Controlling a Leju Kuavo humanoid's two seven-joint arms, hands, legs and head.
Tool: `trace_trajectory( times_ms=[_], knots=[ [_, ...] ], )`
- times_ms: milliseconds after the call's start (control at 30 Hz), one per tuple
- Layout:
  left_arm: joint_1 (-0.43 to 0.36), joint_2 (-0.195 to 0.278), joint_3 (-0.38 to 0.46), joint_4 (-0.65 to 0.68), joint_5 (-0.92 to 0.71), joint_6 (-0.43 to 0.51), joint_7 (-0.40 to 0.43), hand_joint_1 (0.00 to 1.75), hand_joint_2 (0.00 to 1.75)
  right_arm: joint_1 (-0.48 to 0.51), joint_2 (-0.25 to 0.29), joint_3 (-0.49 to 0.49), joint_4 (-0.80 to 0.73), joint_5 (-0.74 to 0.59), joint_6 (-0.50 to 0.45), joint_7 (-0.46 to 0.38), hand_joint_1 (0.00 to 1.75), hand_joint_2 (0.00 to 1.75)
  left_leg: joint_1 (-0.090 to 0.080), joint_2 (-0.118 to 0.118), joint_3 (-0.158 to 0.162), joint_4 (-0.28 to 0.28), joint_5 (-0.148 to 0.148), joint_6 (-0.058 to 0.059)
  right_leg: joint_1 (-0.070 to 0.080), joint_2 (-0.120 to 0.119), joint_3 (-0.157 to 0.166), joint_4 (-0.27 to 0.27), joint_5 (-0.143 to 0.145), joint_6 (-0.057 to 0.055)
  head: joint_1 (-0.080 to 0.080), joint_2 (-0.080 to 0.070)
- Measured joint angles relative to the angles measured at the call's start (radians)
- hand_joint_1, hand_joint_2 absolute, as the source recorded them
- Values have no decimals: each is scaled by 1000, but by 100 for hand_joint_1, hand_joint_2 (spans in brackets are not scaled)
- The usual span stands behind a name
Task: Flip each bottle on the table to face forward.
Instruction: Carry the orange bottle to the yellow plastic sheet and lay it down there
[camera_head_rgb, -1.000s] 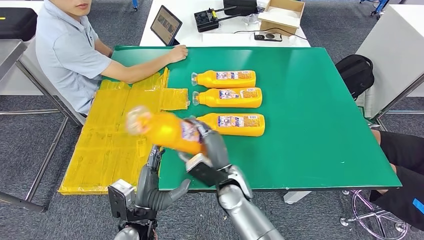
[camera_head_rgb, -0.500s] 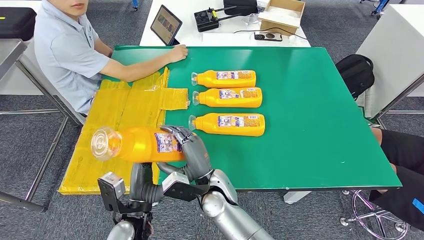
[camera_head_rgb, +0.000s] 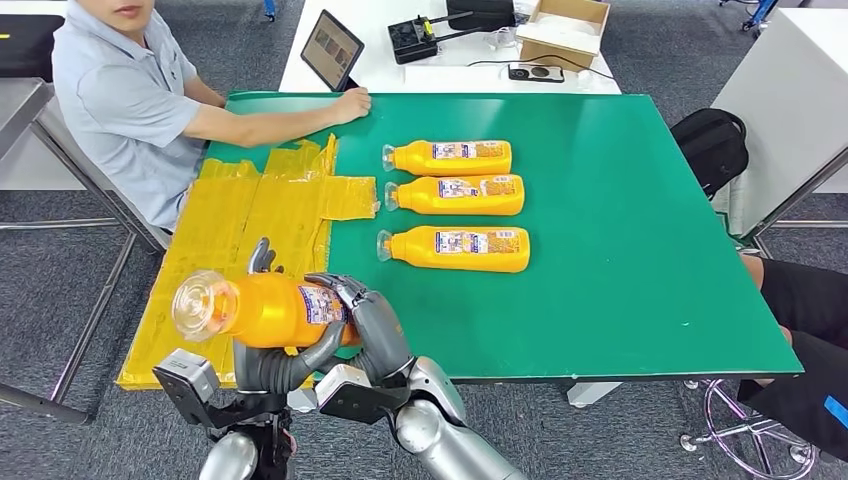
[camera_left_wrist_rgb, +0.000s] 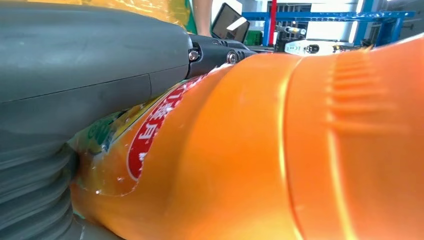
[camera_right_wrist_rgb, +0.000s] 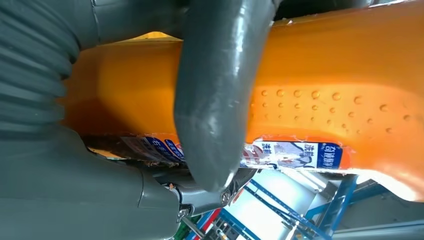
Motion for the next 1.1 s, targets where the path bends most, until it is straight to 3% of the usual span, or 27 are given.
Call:
trace_trajectory(
  times_ms=[100, 233, 500, 533, 667, 800, 1100],
  knots=[
    [0, 0, 1, -2, 8, -1, 0, 2, 175, 0, 0, 3, 2, -1, -5, -1, 175, 175, 0, 0, 0, 0, 0, 0, 0, 0, 0, 0, 0, 0, 0, 0],
    [-3, 0, 0, 2, 39, -37, 13, 169, 175, 0, 0, 7, 8, 3, -17, -9, 175, 175, 0, 0, 0, 0, 0, 0, 0, 0, 0, 0, 0, 0, 0, 0],
    [-20, 0, -23, 34, 93, -129, 51, 175, 175, 11, -12, 3, 10, 7, -42, -16, 175, 175, 0, 0, 0, 0, 0, 0, 0, 0, -1, 0, 0, 0, 0, 0],
    [-21, 0, -24, 37, 94, -129, 51, 175, 175, 13, -13, 3, 9, 7, -42, -16, 168, 175, 0, 0, 0, 0, 0, 0, 0, 0, -1, 0, 0, 0, 0, 0],
    [-31, 0, -26, 46, 104, -138, 61, 175, 175, 21, -19, 1, 4, 9, -47, -17, 2, 175, 0, 0, 0, 0, 0, 0, 0, 0, -1, 0, 0, 0, 0, 0],
    [-60, -3, -36, 76, 176, -208, 123, 175, 175, 63, -35, -13, -26, 5, -65, -29, 0, 0, 0, -1, 0, 0, 0, 0, 0, -1, -1, 0, 0, 0, 0, 0],
    [-87, -6, -49, 107, 347, -291, 206, 175, 175, 95, -58, -57, -102, -37, -33, -77, 0, 0, 0, 0, -1, 0, 0, 0, 0, -1, -1, 0, 0, 0, 0, 0]
  ],
)
